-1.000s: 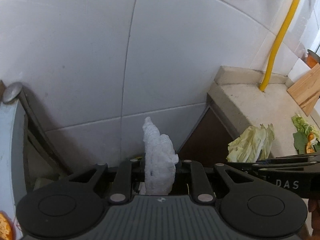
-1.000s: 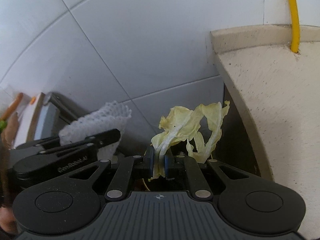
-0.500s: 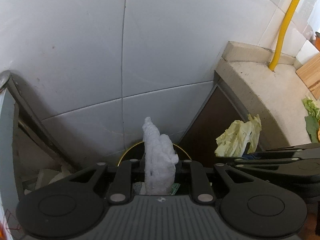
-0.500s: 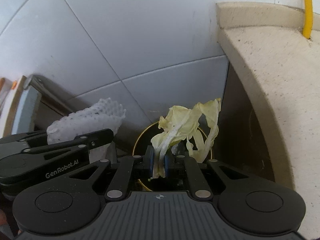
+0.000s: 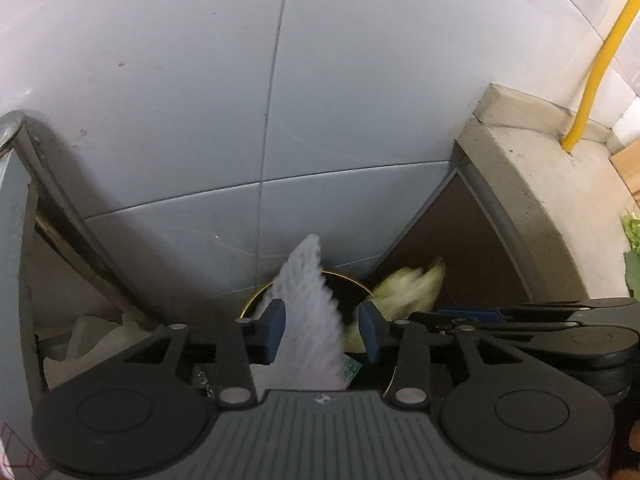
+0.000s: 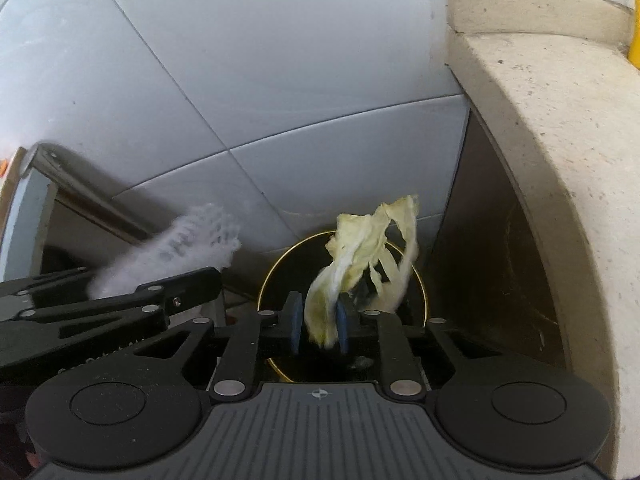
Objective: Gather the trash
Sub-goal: 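Open the right tool to drop the leaf while left tool drops the net, then move both open tools back up to the scrap pile on the counter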
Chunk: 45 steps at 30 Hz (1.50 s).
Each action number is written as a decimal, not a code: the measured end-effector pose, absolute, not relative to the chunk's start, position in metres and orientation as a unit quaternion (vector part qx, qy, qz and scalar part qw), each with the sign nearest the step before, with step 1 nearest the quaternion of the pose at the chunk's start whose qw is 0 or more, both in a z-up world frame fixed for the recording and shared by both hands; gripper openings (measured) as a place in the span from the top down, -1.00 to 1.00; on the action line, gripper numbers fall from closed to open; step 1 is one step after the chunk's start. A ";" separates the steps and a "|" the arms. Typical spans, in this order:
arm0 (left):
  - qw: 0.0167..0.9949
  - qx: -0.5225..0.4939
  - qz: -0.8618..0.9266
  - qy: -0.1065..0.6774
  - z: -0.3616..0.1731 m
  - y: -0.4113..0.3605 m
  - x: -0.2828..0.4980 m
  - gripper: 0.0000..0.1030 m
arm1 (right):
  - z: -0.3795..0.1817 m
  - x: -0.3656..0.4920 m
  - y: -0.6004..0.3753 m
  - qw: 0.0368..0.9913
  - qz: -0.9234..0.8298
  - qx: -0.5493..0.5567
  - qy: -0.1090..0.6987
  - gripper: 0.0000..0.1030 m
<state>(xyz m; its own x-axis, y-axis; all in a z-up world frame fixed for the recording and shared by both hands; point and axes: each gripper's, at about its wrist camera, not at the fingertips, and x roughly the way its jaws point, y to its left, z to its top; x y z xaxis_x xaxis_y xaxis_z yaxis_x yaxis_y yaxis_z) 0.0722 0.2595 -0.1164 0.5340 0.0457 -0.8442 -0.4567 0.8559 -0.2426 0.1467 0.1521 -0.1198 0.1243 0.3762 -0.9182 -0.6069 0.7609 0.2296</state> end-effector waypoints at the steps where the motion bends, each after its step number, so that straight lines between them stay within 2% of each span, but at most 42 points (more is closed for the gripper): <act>1: 0.845 -0.229 0.148 0.460 -0.117 0.261 0.073 0.30 | -0.120 0.146 0.153 0.743 0.329 -0.101 0.573 0.44; 7: 0.842 -0.246 0.137 0.460 -0.117 0.265 0.073 0.20 | -0.122 0.152 0.150 0.745 0.325 -0.096 0.575 0.35; 30: 0.859 -0.204 0.131 0.451 -0.109 0.253 0.075 0.19 | -0.091 0.140 0.102 0.775 0.288 -0.060 0.559 0.05; 36: 0.864 -0.196 0.120 0.449 -0.106 0.248 0.074 0.19 | -0.076 0.132 0.074 0.791 0.272 -0.038 0.547 0.05; 45: 0.868 -0.169 0.102 0.455 -0.106 0.236 0.073 0.18 | -0.052 0.115 0.008 0.823 0.230 0.002 0.520 -0.06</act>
